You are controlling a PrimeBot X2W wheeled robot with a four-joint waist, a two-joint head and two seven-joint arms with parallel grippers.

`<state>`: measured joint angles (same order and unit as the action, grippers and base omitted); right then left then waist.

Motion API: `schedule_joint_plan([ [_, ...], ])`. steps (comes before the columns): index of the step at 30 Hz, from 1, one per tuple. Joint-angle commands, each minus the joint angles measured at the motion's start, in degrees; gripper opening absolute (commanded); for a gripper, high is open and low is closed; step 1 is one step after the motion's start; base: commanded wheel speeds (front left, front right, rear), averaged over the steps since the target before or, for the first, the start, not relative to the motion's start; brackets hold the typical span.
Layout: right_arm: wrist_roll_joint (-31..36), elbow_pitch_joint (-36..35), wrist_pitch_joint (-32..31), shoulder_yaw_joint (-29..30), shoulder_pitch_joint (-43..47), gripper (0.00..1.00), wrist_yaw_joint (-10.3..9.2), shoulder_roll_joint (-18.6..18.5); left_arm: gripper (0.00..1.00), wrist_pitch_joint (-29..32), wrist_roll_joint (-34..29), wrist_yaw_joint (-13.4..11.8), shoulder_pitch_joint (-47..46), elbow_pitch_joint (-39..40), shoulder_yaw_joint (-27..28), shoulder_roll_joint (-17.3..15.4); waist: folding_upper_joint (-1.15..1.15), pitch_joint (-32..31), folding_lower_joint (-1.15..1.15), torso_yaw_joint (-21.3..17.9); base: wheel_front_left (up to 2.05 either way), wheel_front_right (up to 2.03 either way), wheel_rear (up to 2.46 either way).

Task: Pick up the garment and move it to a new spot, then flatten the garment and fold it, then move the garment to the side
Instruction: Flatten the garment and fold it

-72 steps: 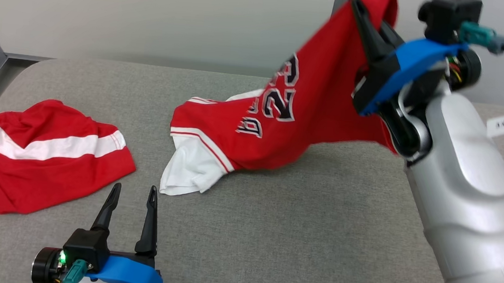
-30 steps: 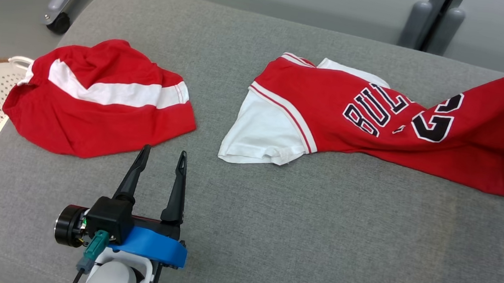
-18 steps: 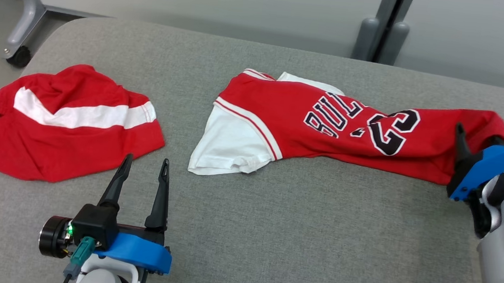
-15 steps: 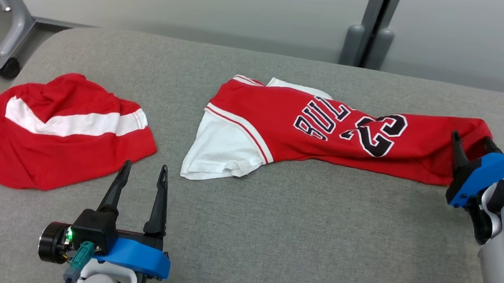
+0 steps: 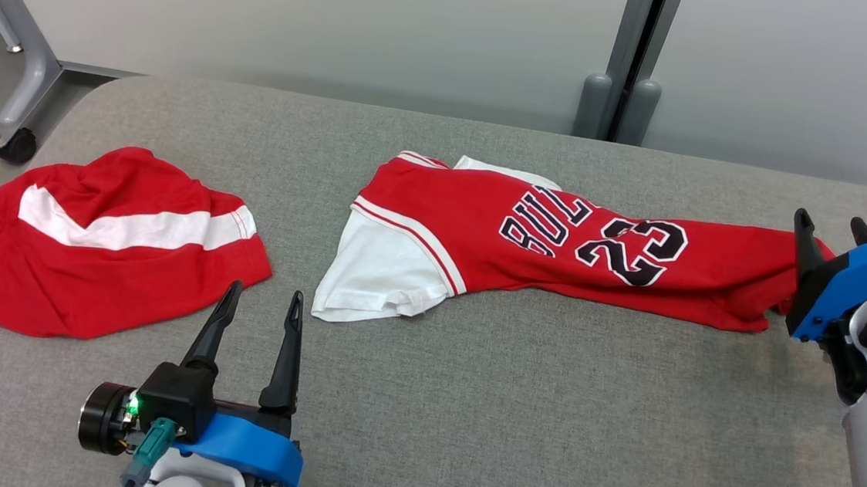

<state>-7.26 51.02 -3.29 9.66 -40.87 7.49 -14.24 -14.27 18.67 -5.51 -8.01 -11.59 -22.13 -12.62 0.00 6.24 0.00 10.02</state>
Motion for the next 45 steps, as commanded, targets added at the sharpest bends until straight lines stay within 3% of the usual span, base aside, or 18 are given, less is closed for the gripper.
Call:
schedule_joint_plan([
  [1, 0.62, -0.88, 0.63, -0.5, 1.38, 1.0, 0.01, 0.15, 1.0, -0.1, 0.16, -0.11, 0.4, -0.05, 0.09, -0.37, 0.0, -0.31, 0.0, 0.09, 0.0, 0.0, 0.0],
  [6, 0.07, -7.09, 4.57, -2.26, 6.95, 1.0, 0.01, 1.84, 1.0, -0.17, 0.43, -0.75, 1.53, -0.09, 0.37, -0.72, 0.0, -1.74, 0.0, -0.47, 0.0, 0.0, 0.0],
  [11, -0.79, -18.18, 7.56, -2.58, 16.86, 1.0, 0.01, 5.23, 1.0, -0.4, 0.8, -1.58, 3.0, -0.11, 0.9, -1.17, 0.0, -3.2, 0.0, -1.91, 0.0, 0.0, 0.0],
  [18, 0.97, -36.81, 7.79, -0.7, 31.59, 1.0, 0.02, 10.34, 1.0, -0.64, 1.09, -2.35, 4.94, -0.22, 2.39, -2.28, 0.0, -4.46, 0.0, -4.47, 0.0, 0.0, 0.0],
  [23, 0.79, -45.03, 6.77, -1.0, 37.84, 1.0, 0.02, 11.3, 1.0, -0.77, 1.43, -2.67, 6.02, -0.79, 3.01, -2.73, 0.0, -5.27, 0.0, -6.15, 0.0, 0.0, 0.0],
  [26, -1.67, -46.35, 6.38, -1.98, 39.72, 1.0, 0.01, 11.35, 1.0, -0.79, 1.92, -2.95, 6.63, -1.32, 3.57, -2.95, 0.0, -5.59, 0.0, -6.96, 0.0, 0.0, 0.0],
  [45, -1.45, -42.42, 8.09, -3.9, 41.38, 1.0, 0.01, 11.33, 1.0, 0.11, 3.84, -3.6, 7.28, -3.54, 3.85, -3.36, 0.0, -7.24, 0.0, -8.62, 0.0, 0.0, 0.0],
])
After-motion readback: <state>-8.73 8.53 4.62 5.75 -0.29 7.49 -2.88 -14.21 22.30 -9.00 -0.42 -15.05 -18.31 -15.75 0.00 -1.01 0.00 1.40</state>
